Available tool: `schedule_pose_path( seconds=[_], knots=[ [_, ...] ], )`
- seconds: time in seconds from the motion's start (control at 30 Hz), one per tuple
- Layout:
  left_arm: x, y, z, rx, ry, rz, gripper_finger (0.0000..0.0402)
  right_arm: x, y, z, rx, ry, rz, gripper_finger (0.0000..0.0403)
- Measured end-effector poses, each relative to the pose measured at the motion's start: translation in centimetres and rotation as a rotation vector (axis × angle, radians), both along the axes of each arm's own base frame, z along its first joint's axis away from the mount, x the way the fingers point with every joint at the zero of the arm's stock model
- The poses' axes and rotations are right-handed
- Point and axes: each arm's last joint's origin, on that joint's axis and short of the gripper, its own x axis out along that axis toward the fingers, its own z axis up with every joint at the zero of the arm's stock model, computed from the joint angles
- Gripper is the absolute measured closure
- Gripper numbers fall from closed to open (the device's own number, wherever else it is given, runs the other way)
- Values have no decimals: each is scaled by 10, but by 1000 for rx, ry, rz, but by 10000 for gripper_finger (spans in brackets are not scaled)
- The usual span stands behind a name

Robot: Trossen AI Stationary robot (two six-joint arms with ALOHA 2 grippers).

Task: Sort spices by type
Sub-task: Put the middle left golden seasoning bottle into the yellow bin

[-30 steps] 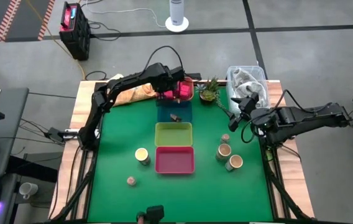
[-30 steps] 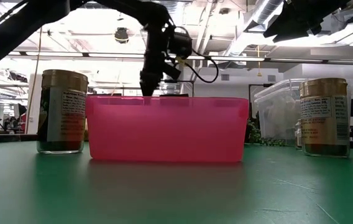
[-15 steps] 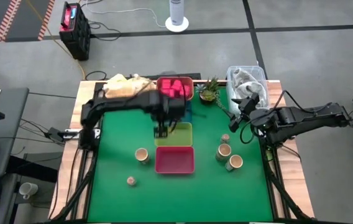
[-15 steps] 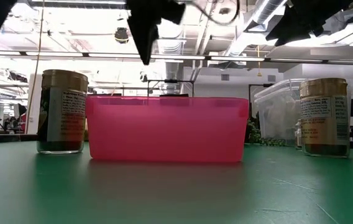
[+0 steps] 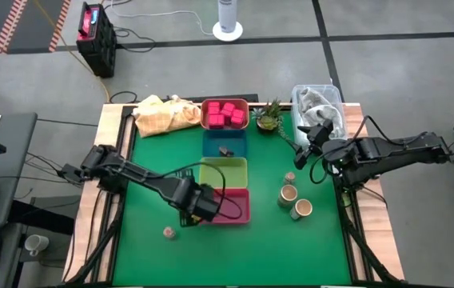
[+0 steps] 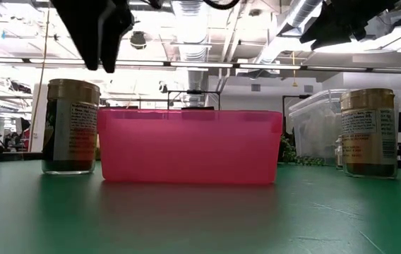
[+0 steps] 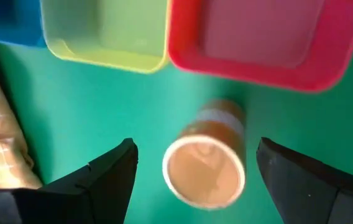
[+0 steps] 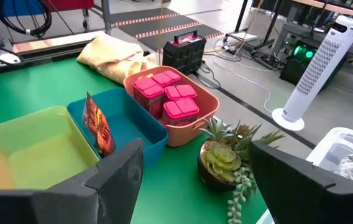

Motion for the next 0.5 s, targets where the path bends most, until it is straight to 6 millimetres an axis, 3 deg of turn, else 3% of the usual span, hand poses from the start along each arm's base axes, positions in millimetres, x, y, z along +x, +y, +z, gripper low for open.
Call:
schedule_pose_path(
  seconds=[0.5],
  knots=[
    [8,2,-8,-39,-61,28,86,0,0,0,0,2,0,88]
  ],
)
